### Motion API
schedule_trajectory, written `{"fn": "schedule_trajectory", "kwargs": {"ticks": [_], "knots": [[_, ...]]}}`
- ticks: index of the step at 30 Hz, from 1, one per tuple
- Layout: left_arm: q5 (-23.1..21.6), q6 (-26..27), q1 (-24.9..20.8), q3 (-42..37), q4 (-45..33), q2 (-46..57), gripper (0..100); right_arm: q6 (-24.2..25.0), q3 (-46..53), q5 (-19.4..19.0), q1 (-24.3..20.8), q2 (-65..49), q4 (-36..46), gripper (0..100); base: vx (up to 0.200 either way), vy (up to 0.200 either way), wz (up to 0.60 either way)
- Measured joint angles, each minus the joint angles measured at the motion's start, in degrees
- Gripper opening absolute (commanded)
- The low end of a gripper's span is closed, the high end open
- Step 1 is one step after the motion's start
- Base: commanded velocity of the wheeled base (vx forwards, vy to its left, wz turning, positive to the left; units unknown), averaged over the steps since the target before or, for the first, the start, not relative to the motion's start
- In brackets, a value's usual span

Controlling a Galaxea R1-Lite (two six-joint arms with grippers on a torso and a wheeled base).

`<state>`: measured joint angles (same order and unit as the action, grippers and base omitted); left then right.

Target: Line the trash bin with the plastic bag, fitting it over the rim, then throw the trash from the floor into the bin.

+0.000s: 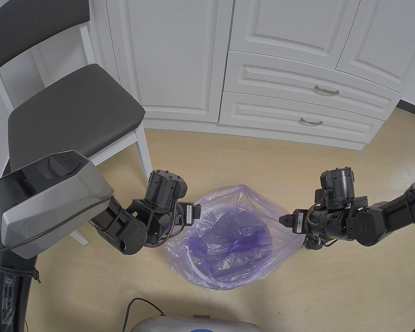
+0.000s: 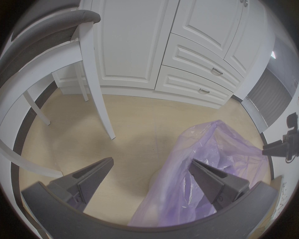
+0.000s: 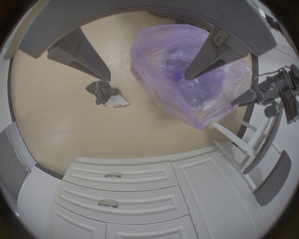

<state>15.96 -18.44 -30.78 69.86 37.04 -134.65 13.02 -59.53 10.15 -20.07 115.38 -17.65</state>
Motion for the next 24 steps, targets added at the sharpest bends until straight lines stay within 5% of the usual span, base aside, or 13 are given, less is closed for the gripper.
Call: {"fn": "schedule_trajectory", "kwargs": {"ticks": [14,24], "knots": [[0.3,-1.2,3.5,5.8,0.6,-4.9,100,-1.6,-3.0,1.7,2.8,7.1,-3.8,100,0.0,0.0,0.0],[6.0,-1.2,4.2,10.3,1.3,-9.4,100,1.5,-5.8,2.0,4.7,12.6,-13.7,100,0.0,0.0,0.0]]}}
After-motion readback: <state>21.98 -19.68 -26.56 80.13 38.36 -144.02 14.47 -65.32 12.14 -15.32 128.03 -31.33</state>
